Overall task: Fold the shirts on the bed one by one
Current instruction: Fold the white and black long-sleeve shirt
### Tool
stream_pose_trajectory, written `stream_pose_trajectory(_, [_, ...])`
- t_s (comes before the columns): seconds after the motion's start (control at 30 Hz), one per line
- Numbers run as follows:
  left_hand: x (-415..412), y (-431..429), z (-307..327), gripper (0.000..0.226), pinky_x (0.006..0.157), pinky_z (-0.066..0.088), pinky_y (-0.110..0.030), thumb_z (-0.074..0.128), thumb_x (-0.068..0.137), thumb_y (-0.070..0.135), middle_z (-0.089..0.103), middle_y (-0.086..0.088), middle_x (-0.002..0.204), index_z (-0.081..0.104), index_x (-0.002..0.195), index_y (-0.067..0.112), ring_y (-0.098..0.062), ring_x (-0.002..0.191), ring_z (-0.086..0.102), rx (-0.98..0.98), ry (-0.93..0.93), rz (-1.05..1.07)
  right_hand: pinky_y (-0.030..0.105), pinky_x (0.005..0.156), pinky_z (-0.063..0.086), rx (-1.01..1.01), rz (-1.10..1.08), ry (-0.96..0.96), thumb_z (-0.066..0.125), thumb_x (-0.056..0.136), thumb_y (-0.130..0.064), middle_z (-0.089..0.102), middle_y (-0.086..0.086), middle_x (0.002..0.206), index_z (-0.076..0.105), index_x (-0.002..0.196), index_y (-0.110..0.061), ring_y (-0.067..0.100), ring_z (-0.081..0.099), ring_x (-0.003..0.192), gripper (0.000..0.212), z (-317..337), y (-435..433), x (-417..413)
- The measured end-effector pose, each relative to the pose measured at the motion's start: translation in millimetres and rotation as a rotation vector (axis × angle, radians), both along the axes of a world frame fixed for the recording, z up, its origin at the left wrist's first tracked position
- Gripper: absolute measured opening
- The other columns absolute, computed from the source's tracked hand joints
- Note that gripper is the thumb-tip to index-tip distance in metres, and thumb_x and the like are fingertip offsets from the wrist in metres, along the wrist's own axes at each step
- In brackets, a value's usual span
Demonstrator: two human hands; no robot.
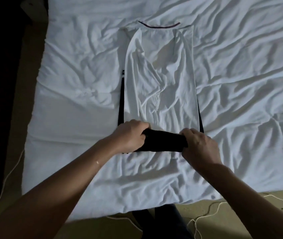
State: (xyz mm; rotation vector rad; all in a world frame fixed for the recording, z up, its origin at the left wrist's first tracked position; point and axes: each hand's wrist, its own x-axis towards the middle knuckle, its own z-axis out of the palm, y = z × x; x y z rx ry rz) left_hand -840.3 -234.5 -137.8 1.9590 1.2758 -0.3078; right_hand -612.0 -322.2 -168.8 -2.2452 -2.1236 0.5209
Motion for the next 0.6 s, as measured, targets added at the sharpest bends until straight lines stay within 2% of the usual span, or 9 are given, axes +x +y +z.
stream_pose_trajectory(0.07, [3,39,8,0.025,0.084,0.056,-0.045,0.05,0.096,0.01,0.068,-0.005,0.104,0.066,0.113,0.017,-0.027,0.091,0.066,0.0,-0.013,0.002,0.037,0.061,0.048,0.022,-0.039,0.015,0.068,0.075,-0.007,0.066,0.0,0.091,0.065,0.1,-0.018,0.032,0.065,0.081,0.028,13,39,7])
stream_pose_trajectory(0.17, [13,106,16,0.018,0.081,0.056,-0.045,0.051,0.095,0.008,0.065,-0.001,0.094,0.065,0.099,0.017,-0.024,0.087,0.065,0.01,0.007,0.009,0.038,0.065,0.049,0.086,-0.048,0.023,0.063,0.078,-0.008,0.066,-0.001,0.1,0.066,0.106,-0.021,0.03,0.065,0.089,0.031,24,100,16])
stream_pose_trajectory(0.3, [27,194,26,0.016,0.082,0.054,-0.041,0.055,0.093,0.008,0.063,0.002,0.094,0.066,0.096,0.019,-0.024,0.091,0.063,0.07,0.048,0.024,0.034,0.061,0.042,0.165,-0.013,0.039,0.06,0.085,-0.01,0.065,-0.002,0.101,0.066,0.107,-0.021,0.029,0.064,0.084,0.026,26,184,28])
stream_pose_trajectory(0.4, [33,251,24,0.017,0.085,0.055,-0.043,0.057,0.093,0.009,0.06,0.003,0.093,0.064,0.095,0.024,-0.025,0.094,0.063,0.127,0.04,0.058,0.034,0.065,0.04,0.178,-0.014,0.063,0.06,0.086,-0.014,0.066,-0.003,0.103,0.065,0.11,-0.022,0.028,0.064,0.085,0.026,25,244,37])
stream_pose_trajectory(0.5, [37,298,16,0.017,0.076,0.052,-0.037,0.059,0.094,0.01,0.062,0.0,0.098,0.064,0.095,0.026,-0.024,0.09,0.063,0.172,0.013,0.109,0.035,0.068,0.041,0.147,-0.066,0.126,0.06,0.084,-0.015,0.069,-0.003,0.102,0.066,0.109,-0.025,0.028,0.061,0.083,0.027,20,296,48])
stream_pose_trajectory(0.6, [43,336,1,0.006,0.071,0.045,-0.033,0.067,0.093,0.016,0.061,0.001,0.095,0.069,0.095,0.021,-0.023,0.089,0.063,0.219,-0.014,0.135,0.034,0.069,0.04,0.084,-0.149,0.181,0.061,0.082,-0.015,0.069,0.0,0.092,0.069,0.106,-0.029,0.026,0.055,0.077,0.029,13,339,55])
